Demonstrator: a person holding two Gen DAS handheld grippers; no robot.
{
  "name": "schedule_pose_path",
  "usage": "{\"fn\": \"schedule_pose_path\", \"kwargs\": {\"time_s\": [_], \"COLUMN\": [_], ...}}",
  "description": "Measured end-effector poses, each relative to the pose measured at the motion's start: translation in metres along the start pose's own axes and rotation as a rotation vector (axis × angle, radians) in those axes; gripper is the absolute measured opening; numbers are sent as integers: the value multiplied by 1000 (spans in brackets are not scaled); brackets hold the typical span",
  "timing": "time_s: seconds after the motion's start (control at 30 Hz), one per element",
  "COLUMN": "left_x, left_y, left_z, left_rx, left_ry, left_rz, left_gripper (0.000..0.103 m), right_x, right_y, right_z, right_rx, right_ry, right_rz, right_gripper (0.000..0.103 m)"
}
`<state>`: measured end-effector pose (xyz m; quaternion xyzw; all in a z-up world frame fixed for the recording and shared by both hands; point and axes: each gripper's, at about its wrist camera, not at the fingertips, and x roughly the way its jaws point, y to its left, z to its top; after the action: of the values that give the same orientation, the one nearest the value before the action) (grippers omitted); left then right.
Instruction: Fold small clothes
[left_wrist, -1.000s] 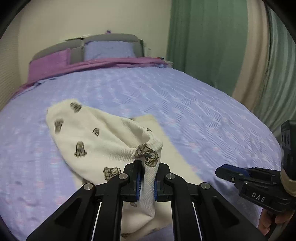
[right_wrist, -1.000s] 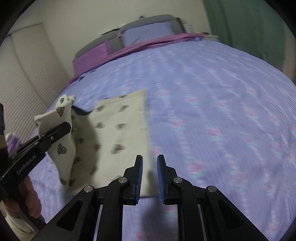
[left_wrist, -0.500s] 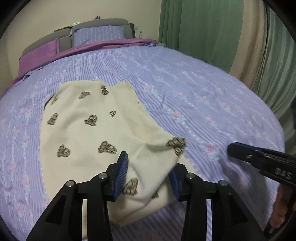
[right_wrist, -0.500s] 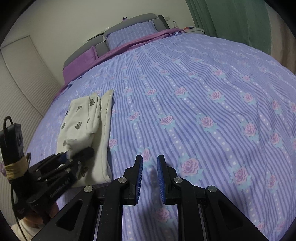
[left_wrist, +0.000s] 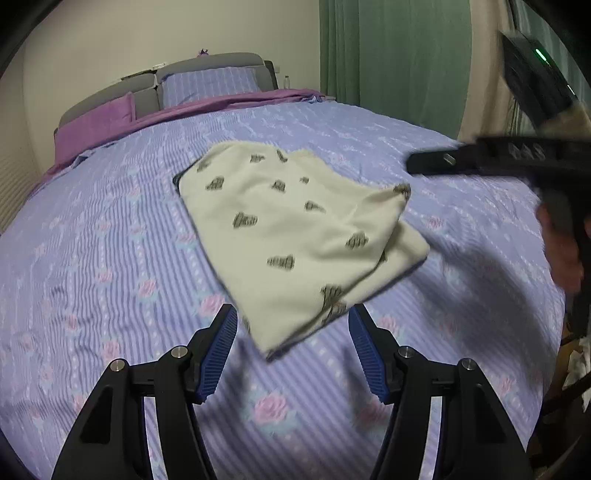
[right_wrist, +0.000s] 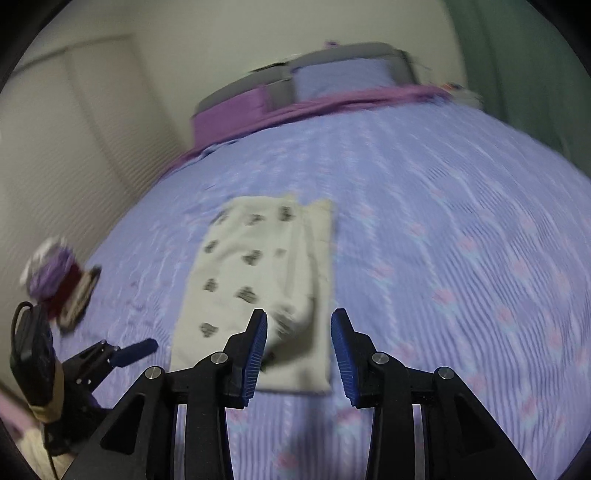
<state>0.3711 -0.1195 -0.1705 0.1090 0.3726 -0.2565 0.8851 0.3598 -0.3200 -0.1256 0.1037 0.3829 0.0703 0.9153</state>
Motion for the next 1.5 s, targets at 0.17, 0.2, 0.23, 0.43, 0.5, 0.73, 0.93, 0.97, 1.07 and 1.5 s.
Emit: {"fn": "schedule_pose_path", "kwargs": {"time_s": [0.17,0.2,0.23,0.43,0.5,0.73,0.93,0.97,1.07,1.5], "left_x": [2,3,3,11,12,7,9,9,14,1], "left_y": [1,1,1,-1,-2,-4,-10,-12,-24,21], "left_z": [-7,-7,-8,-3,-3,-1,4,5,11,-10], "left_rx": [50,57,60,97,101,110,68,65,53,-129], "left_ry": [-13,-16,-17,-28,-28,-49,-88,-94,-127,-108], "left_rz": [1,-4,-9,5,8,3,16,18,52,310], "left_gripper": [59,59,59,59,59,59,59,59,63,60], "right_x": [27,30,29,25,30,40,30,25,12,-7], "right_y": [24,24,22,4,0,-11,-11,-10,1,0], "right_z": [6,6,5,-6,-9,-13,-4,1,14,2], "right_rx": [-131,-131,-120,-7,17,123,201,222,233,214], "right_ry": [74,87,88,86,102,137,81,56,-5,-12], "right_rz": [-47,-59,-79,-98,-104,-38,33,62,99,62], "right_gripper": [37,37,37,37,37,37,12,12,11,11]}}
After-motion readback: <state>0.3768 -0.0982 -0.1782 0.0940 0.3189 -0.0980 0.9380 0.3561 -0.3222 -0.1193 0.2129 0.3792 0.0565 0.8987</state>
